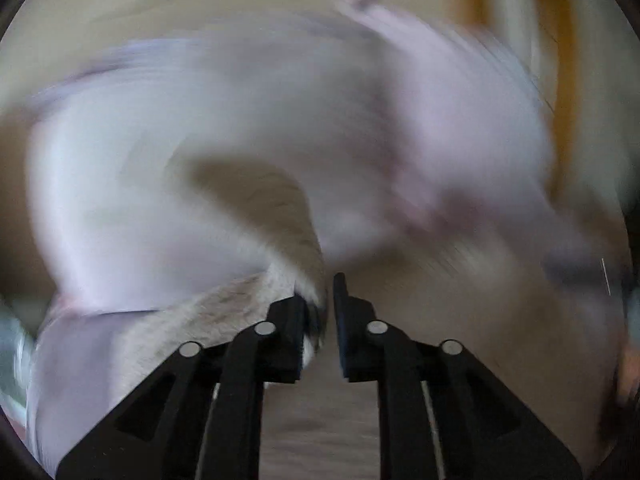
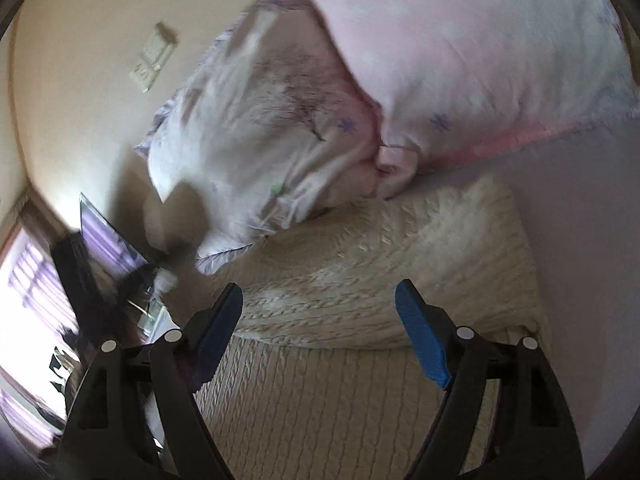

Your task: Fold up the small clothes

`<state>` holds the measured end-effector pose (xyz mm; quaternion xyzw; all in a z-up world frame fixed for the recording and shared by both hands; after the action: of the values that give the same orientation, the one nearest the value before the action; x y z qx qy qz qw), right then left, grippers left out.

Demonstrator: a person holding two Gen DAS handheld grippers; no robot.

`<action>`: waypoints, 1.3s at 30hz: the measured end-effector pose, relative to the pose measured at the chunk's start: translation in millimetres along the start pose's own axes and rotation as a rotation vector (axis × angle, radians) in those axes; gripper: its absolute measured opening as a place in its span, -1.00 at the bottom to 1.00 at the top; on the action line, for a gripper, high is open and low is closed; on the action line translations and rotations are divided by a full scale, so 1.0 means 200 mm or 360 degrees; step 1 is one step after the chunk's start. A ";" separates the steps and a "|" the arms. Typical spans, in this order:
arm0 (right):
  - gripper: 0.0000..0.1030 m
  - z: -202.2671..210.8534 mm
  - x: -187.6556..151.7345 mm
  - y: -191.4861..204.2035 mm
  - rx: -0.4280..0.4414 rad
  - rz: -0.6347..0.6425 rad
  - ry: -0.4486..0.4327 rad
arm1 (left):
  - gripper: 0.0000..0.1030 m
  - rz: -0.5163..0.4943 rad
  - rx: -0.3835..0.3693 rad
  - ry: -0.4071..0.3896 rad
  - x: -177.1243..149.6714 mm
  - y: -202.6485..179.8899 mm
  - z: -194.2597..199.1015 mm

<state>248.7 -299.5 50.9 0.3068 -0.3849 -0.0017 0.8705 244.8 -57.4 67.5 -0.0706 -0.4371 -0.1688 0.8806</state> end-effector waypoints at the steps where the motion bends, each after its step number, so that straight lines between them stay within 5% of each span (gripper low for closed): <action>1: 0.56 -0.01 -0.01 -0.04 -0.0009 -0.0052 0.0019 | -0.70 -0.0165 -0.0055 0.0124 -0.10 -0.19 -0.10; 4: 0.52 -0.01 -0.03 -0.16 -0.0020 -0.0183 0.0075 | -0.70 -0.0306 -0.0110 0.0254 -0.29 -0.35 -0.15; 7: 0.30 -0.02 -0.04 -0.23 -0.0022 -0.0239 0.0106 | -0.59 -0.0072 -0.0142 0.0214 -0.30 -0.16 -0.01; 12: -0.01 -0.18 0.02 -0.29 -0.0012 -0.0320 0.0164 | -0.32 0.0225 -0.0017 0.0161 -0.34 0.20 0.18; 18: -0.07 -0.43 0.03 -0.42 -0.0188 -0.0518 0.0248 | 0.03 0.0507 0.0004 0.0156 -0.47 0.47 0.36; 20: -0.26 -0.45 0.04 -0.43 -0.0222 -0.0513 0.0209 | 0.13 0.0576 0.0006 0.0133 -0.53 0.53 0.44; 21: -0.70 -0.46 0.05 -0.42 -0.0247 -0.0491 0.0199 | 0.18 0.0606 0.0002 0.0127 -0.56 0.55 0.47; 22: -0.78 -0.47 0.06 -0.41 -0.0231 -0.0450 0.0181 | 0.19 0.0642 -0.0003 0.0120 -0.59 0.57 0.50; 27: -0.78 -0.20 0.10 -0.29 -0.0169 -0.0337 -0.0089 | 0.22 0.0762 -0.0046 0.0106 -0.68 0.62 0.60; 30: -0.76 -0.06 0.03 -0.31 -0.0328 -0.0285 -0.0126 | 0.27 0.0784 -0.0099 0.0111 -0.73 0.61 0.64; 31: -0.75 -0.05 -0.03 -0.33 -0.0405 -0.0262 -0.0034 | 0.28 0.0792 -0.0118 0.0120 -0.76 0.61 0.66; 33: -0.49 -0.02 -0.13 -0.38 -0.0411 -0.0309 0.0101 | 0.29 0.0819 -0.0156 0.0144 -0.81 0.60 0.68; 36: 0.08 0.15 -0.23 -0.35 -0.0358 -0.0303 0.0074 | 0.29 0.0874 -0.0215 0.0183 -0.91 0.58 0.73; 39: 0.13 0.37 -0.39 -0.31 -0.0326 -0.0223 0.0073 | 0.29 0.0923 -0.0260 0.0232 -1.03 0.55 0.78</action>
<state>160.0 -371.3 3.4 0.2424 -0.3402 -0.0948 0.9036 52.9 136.7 2.4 -0.2506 -0.3194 0.0502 0.9125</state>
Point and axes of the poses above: each gripper's, at about its wrist camera, not at the fingertips, and z roughly against the way its jaws point, y to its left, x to its top, the point moved 5 cm from there along -z, roughly the way its jaws point, and after that the axes turned 7 degrees about z, right-handed, at the moved point
